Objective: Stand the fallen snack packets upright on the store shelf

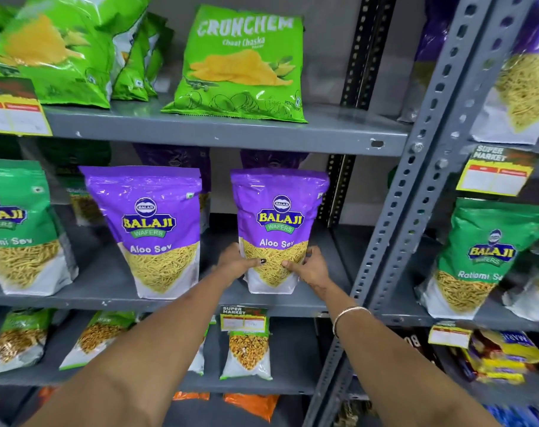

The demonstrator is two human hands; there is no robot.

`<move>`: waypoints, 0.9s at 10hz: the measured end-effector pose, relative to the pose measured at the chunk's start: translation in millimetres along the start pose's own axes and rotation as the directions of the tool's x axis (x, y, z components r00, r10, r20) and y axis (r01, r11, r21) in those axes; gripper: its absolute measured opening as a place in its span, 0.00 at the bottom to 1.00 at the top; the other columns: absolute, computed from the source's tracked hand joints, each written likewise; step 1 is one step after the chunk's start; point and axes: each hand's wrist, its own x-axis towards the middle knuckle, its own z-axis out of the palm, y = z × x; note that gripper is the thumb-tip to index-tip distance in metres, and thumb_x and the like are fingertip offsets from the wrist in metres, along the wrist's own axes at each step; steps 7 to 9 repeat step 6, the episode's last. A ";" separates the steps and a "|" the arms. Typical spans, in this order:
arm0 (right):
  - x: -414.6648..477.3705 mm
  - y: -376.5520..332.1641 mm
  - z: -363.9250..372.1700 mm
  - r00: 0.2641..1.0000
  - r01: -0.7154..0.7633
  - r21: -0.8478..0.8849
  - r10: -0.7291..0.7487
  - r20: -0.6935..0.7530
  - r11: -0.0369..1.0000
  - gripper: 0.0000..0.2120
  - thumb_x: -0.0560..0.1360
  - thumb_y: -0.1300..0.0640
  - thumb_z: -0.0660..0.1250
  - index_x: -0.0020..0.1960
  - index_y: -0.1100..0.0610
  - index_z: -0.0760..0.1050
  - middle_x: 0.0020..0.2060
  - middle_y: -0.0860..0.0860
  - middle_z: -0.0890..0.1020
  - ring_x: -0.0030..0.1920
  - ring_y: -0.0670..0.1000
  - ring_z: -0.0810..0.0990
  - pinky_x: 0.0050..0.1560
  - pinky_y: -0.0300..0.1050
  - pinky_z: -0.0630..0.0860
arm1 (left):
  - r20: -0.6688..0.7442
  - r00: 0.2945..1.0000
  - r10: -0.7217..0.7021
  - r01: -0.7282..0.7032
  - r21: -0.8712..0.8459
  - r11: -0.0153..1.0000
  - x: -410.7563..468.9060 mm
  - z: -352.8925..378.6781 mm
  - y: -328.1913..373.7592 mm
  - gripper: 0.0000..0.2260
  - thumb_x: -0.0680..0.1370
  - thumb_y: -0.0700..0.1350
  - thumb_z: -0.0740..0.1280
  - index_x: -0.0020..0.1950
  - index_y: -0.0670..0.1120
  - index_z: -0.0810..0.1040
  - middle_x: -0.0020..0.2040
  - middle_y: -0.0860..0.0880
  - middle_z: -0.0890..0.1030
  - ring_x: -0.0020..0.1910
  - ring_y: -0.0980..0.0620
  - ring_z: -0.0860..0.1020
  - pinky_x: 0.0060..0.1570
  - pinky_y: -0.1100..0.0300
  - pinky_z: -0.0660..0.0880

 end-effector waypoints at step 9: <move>-45.9 -20.7 2.5 0.986 0.071 -0.106 -0.086 -0.142 0.992 0.46 0.68 0.48 0.74 0.74 0.63 0.52 0.73 0.61 0.62 0.74 0.59 0.60 0.74 0.56 0.62 | -0.090 0.963 0.252 -0.220 0.268 0.938 -46.2 -15.4 5.6 0.34 0.72 0.51 0.71 0.72 0.40 0.62 0.70 0.40 0.67 0.70 0.41 0.66 0.67 0.47 0.67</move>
